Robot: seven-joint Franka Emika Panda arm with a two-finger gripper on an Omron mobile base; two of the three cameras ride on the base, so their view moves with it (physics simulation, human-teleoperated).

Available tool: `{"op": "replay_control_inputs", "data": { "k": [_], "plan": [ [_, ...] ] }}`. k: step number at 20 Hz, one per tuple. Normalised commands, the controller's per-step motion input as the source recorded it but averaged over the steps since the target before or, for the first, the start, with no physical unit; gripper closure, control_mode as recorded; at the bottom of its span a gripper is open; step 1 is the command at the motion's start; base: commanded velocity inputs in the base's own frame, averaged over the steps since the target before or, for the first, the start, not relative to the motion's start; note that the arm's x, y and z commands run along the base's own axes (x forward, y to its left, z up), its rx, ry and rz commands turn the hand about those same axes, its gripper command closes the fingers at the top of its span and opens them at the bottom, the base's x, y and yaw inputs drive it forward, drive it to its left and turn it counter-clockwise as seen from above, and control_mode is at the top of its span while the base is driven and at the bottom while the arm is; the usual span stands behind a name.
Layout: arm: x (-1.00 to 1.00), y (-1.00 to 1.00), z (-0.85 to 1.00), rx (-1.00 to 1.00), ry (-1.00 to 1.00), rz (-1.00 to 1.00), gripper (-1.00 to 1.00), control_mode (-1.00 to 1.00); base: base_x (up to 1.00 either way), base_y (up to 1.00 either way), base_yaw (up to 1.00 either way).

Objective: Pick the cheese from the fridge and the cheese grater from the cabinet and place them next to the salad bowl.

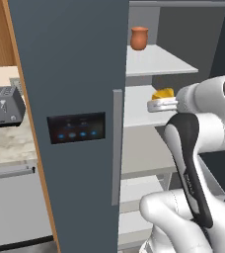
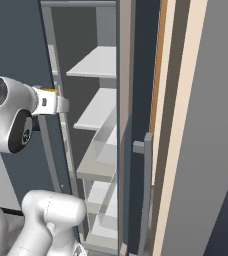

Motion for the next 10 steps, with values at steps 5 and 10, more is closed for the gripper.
{"op": "replay_control_inputs", "data": {
  "k": [5,10],
  "plan": [
    [-0.18,0.04,0.00,0.00,0.00,-0.03,1.00,-1.00,0.00,0.00,0.00],
    [0.00,0.00,0.00,0.00,0.00,0.00,1.00,-1.00,0.00,0.00,0.00]
  ]
}}
